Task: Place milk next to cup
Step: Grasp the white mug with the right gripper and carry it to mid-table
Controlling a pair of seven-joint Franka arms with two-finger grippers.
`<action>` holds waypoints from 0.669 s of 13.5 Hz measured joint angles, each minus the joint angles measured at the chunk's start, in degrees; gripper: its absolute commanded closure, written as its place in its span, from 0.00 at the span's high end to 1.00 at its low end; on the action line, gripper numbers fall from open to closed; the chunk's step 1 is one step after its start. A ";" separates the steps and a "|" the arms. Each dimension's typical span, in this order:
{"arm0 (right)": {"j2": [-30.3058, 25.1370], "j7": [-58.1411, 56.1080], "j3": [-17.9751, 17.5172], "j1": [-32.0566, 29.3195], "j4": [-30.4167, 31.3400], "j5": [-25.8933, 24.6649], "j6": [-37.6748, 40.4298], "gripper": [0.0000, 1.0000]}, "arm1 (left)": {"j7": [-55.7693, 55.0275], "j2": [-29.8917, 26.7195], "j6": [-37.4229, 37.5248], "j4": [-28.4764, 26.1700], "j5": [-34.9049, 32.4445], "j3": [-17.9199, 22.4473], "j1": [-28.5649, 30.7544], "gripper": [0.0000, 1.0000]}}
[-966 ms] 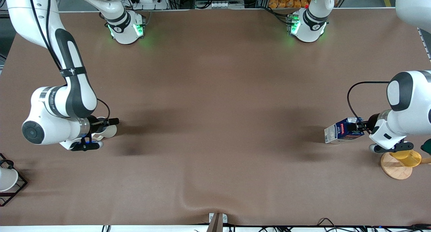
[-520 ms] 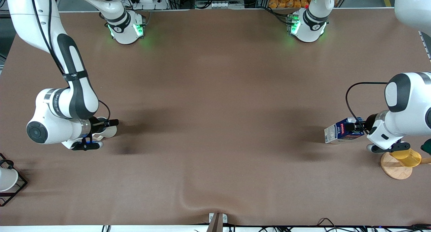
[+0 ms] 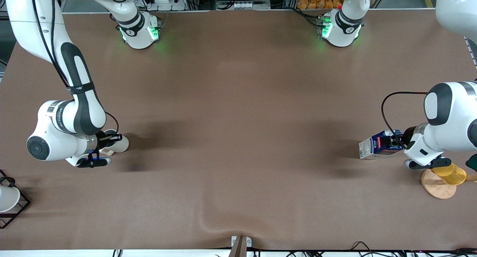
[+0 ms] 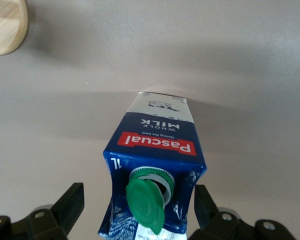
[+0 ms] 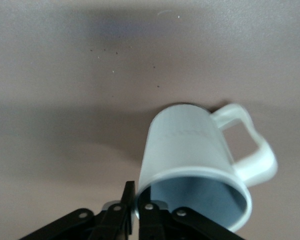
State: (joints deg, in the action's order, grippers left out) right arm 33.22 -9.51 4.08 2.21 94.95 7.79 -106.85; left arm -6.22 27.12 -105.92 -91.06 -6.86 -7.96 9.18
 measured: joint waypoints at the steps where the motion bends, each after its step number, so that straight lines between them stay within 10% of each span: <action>1: -0.16 -0.03 0.00 0.01 -0.18 -0.04 0.08 0.00 | 0.01 0.00 0.00 -0.07 0.00 0.00 0.00 0.90; 9: -2.25 -4.53 -1.55 13.30 -5.22 0.08 0.23 0.00 | 0.03 0.17 0.00 -0.45 0.01 -0.03 0.06 0.54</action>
State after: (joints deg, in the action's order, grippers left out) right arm 30.97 -14.04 2.53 15.51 89.72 7.87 -106.62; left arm -6.19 27.29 -105.92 -91.51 -6.85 -7.99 9.24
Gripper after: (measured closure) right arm 0.952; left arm 0.383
